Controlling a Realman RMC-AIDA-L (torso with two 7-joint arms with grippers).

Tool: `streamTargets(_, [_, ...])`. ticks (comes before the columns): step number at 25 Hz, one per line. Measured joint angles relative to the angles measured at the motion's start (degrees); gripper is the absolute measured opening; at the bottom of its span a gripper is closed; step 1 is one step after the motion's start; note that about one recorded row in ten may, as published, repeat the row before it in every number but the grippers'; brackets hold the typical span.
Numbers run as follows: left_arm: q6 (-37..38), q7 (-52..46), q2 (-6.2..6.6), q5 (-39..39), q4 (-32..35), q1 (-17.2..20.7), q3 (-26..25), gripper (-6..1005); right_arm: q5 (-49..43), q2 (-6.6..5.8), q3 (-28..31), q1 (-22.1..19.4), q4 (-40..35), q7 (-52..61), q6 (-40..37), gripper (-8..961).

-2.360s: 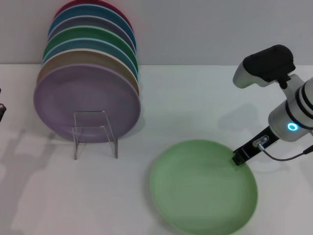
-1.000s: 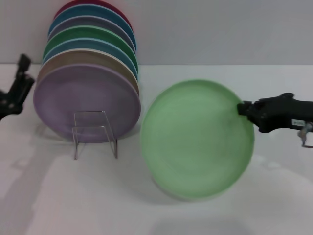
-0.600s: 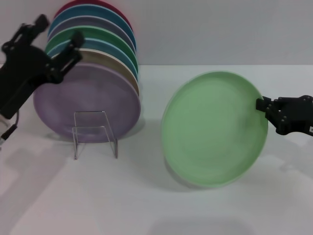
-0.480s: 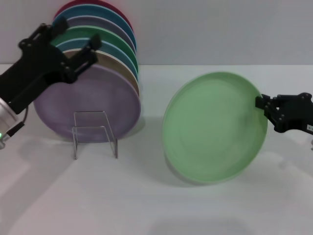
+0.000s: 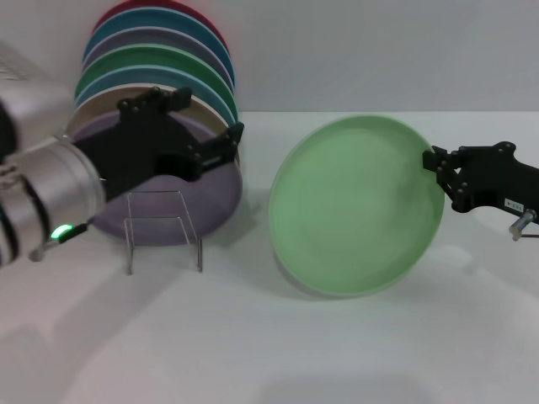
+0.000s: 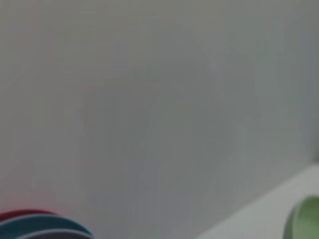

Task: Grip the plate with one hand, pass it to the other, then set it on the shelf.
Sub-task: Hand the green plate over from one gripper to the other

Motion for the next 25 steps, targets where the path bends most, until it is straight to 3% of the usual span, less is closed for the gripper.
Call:
streamTargets(6, [-13.8,11.5,-6.92,-1.6,-6.5,1.8,-4.5,784,0.0,-0.09,-0.2,0.0,-0.3,-1.8,0.6,17])
streamTargets(7, [-13.8,11.5,-6.92,-1.6,-6.5,1.8,-4.5,784,0.1,-0.1,-0.2,0.0,-0.3,-2.0,0.6,17])
streamTargets(8, [-16.5,15.1,-8.33,-3.4,-7.6,1.9,-5.7,784,0.1,-0.11,-0.2,-0.1,-0.4,-2.2,0.6,17])
streamTargets(11, [-16.5,15.1,-8.33,-3.4,-7.6,1.9,-5.7,784,0.1,-0.12,0.0,-0.3,-0.7,-3.6,0.9,17])
streamTargets(12, [-25.7,33.3,-15.66,-13.9,-8.8,2.1,-11.9,784,0.2,-0.11,0.1,-0.3,-0.8,-4.3,1.0,17])
streamTargets(13, [-27.5,36.4,-17.22,-15.2,-8.7,2.3,-13.1,784,0.4,-0.1,0.1,-0.3,-0.9,-5.0,1.2,17])
streamTargets(14, [-30.3,41.4,-20.08,-16.7,-8.4,2.6,-15.2,784,0.5,-0.07,0.1,-0.3,-1.0,-5.6,1.2,17])
streamTargets(15, [-30.9,42.3,-20.66,-16.9,-8.3,2.6,-15.6,784,0.6,-0.05,0.0,-0.3,-1.0,-6.0,1.3,17])
streamTargets(16, [-32.8,44.9,-22.66,-17.5,-8.2,2.8,-17.0,784,0.7,-0.02,-0.1,-0.3,-1.1,-6.2,1.3,17])
streamTargets(18, [-36.0,49.1,-24.97,-18.6,-8.0,2.8,-18.8,784,0.7,0.0,-0.2,-0.1,-1.1,-6.5,1.3,17])
streamTargets(25, [-38.0,51.2,-25.02,-22.5,-5.8,-0.1,-20.2,784,1.4,-0.15,-0.2,0.2,-1.1,-8.4,2.1,18])
